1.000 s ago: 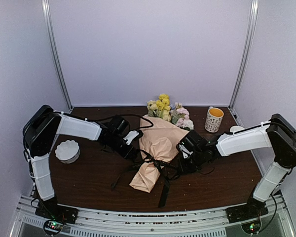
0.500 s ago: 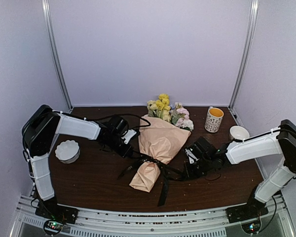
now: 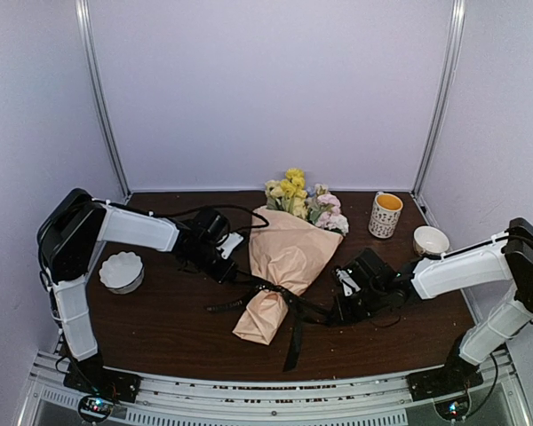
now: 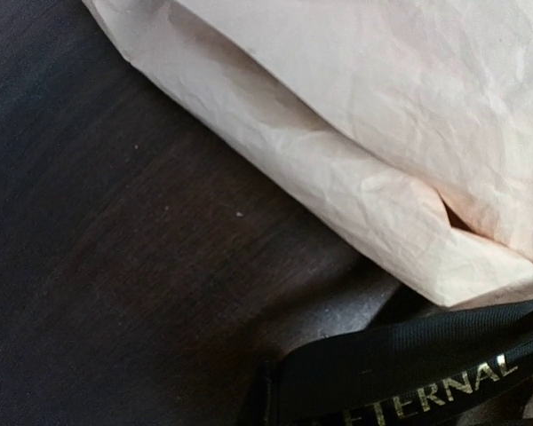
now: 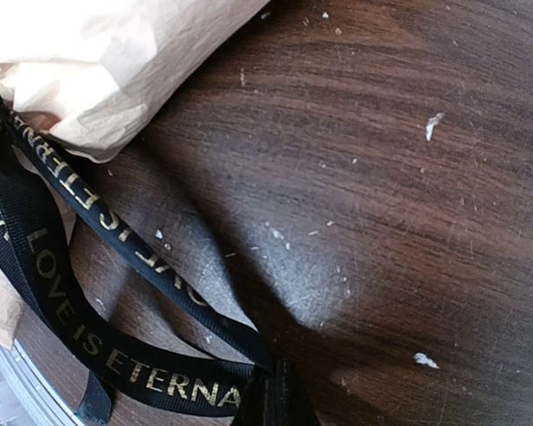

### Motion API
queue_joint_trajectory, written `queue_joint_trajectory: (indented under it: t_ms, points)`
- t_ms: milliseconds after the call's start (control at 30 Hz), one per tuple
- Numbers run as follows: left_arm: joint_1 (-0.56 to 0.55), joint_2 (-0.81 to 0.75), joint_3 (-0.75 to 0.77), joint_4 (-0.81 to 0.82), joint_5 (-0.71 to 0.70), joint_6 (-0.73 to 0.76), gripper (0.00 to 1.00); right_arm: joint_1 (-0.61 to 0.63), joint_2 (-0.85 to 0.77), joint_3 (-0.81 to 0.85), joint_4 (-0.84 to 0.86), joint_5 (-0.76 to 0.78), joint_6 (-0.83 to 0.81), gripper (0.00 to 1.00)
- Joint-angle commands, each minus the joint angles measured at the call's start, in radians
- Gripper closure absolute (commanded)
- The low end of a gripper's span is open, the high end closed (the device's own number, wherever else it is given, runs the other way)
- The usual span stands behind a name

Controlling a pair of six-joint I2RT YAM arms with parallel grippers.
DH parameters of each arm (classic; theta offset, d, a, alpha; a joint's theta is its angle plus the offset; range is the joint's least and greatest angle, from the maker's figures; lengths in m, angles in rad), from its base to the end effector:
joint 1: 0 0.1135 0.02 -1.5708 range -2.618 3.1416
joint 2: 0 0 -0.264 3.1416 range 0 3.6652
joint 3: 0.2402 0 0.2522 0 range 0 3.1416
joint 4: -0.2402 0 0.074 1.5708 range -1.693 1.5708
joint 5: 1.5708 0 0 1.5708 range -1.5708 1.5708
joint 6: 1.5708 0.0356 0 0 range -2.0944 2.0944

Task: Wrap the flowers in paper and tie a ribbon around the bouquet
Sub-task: Adjust the ribbon on the folded bouquet.

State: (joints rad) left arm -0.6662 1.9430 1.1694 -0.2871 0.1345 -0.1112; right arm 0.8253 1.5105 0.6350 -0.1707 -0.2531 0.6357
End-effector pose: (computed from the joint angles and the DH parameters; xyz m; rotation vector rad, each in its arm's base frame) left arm 0.3009 -0.2426 0.1358 0.7815 2.5711 -0.4330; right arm 0.1708 0.1981 0.1335 -0.3622 2.7936 0.7711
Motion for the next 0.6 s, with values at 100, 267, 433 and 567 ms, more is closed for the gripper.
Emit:
queue_joint_trajectory:
  t_ms: [100, 267, 433, 567]
  points:
    - [0.012, -0.156, -0.073, 0.038, 0.060, 0.054, 1.00, -0.005, -0.018, -0.015, -0.152, 0.006, -0.014, 1.00]
    - [-0.008, -0.212, -0.044, -0.040, 0.303, 0.147, 0.33, -0.026, -0.137, 0.070, -0.198, 0.011, -0.088, 0.43]
    - [-0.021, -0.368, -0.064, -0.099, 0.284, 0.146, 0.02, -0.076, -0.382, 0.105, -0.184, 0.030, -0.123, 0.00]
    - [0.002, -0.528, -0.098, 0.025, 0.070, 0.079, 0.02, -0.164, -0.556, 0.101, -0.105, 0.170, -0.144, 0.00]
